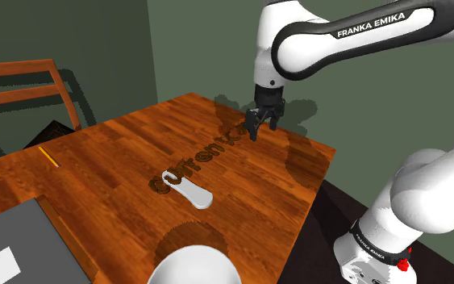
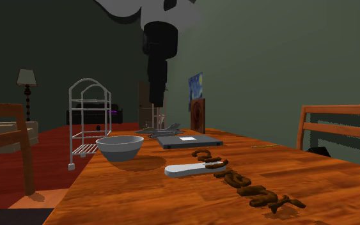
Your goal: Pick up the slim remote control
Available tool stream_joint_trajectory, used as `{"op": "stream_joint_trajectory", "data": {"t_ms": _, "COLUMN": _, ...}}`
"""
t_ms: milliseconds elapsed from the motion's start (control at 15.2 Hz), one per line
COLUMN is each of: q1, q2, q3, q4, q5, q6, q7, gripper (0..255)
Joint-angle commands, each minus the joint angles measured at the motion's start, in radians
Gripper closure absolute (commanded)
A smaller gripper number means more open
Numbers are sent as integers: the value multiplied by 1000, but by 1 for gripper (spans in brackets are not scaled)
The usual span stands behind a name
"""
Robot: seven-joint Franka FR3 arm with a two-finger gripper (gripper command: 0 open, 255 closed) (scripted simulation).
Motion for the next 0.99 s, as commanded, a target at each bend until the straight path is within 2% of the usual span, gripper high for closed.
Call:
{"op": "stream_joint_trajectory", "data": {"t_ms": 0, "q1": 11, "q2": 63, "q3": 25, "q4": 13, "q5": 4, "q6": 55, "q7": 19, "gripper": 0}}
{"op": "stream_joint_trajectory", "data": {"t_ms": 462, "q1": 39, "q2": 299, "q3": 100, "q4": 96, "q5": -28, "q6": 219, "q7": 88, "gripper": 0}}
{"op": "stream_joint_trajectory", "data": {"t_ms": 924, "q1": 82, "q2": 552, "q3": 148, "q4": 234, "q5": -121, "q6": 336, "q7": 180, "gripper": 0}}
